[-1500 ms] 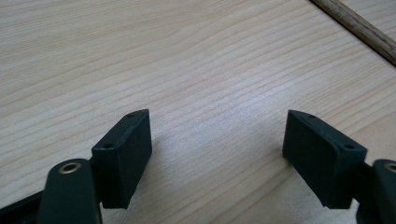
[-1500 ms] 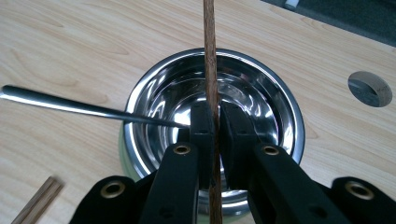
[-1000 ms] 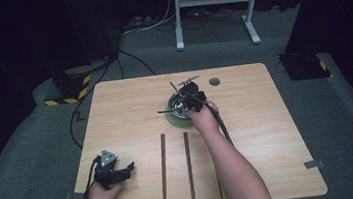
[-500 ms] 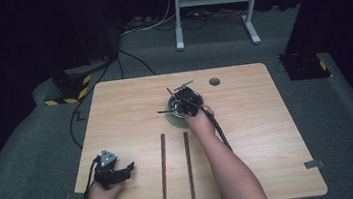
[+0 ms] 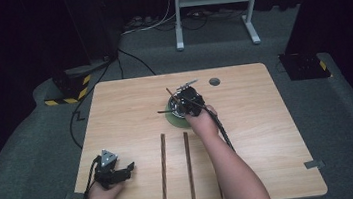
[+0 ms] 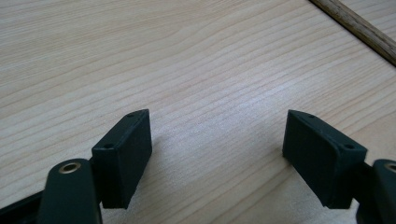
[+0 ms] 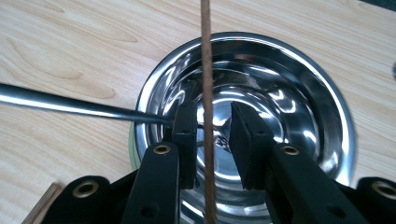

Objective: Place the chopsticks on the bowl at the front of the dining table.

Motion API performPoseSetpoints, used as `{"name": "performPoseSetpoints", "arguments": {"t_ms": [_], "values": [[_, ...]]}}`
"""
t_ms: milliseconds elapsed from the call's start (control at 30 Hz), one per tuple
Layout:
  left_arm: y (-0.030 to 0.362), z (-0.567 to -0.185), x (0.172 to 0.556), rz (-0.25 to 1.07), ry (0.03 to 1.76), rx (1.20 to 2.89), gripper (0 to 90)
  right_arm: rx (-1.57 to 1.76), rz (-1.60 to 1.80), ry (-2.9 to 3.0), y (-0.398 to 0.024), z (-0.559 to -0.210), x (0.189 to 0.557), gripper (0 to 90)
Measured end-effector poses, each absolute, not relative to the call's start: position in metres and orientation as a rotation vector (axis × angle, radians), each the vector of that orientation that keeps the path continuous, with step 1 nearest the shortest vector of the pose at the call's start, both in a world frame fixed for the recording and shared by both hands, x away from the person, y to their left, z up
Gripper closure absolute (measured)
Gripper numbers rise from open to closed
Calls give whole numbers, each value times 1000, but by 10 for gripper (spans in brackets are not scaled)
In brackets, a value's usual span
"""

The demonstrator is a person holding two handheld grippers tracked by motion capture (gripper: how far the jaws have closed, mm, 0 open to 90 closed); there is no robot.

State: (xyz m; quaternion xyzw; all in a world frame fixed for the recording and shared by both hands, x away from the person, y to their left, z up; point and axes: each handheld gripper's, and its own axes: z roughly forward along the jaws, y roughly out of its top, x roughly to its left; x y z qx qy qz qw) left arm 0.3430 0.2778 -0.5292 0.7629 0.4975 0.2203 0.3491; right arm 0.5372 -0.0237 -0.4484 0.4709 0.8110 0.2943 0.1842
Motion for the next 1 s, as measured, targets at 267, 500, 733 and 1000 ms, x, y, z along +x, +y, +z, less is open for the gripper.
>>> {"name": "performPoseSetpoints", "arguments": {"t_ms": [267, 500, 733, 1000], "values": [[278, -529, 343, 568, 1290, 1981, 240, 1319, 883, 2261, -57, -432, 504, 721], [278, -529, 343, 568, 1290, 1980, 240, 1322, 932, 2223, -91, -427, 469, 713], [278, -529, 343, 568, 1288, 1988, 240, 1315, 943, 2207, -114, -433, 449, 703], [277, -529, 344, 566, 1292, 1981, 242, 1360, 949, 2216, -130, -463, 423, 684]]}}
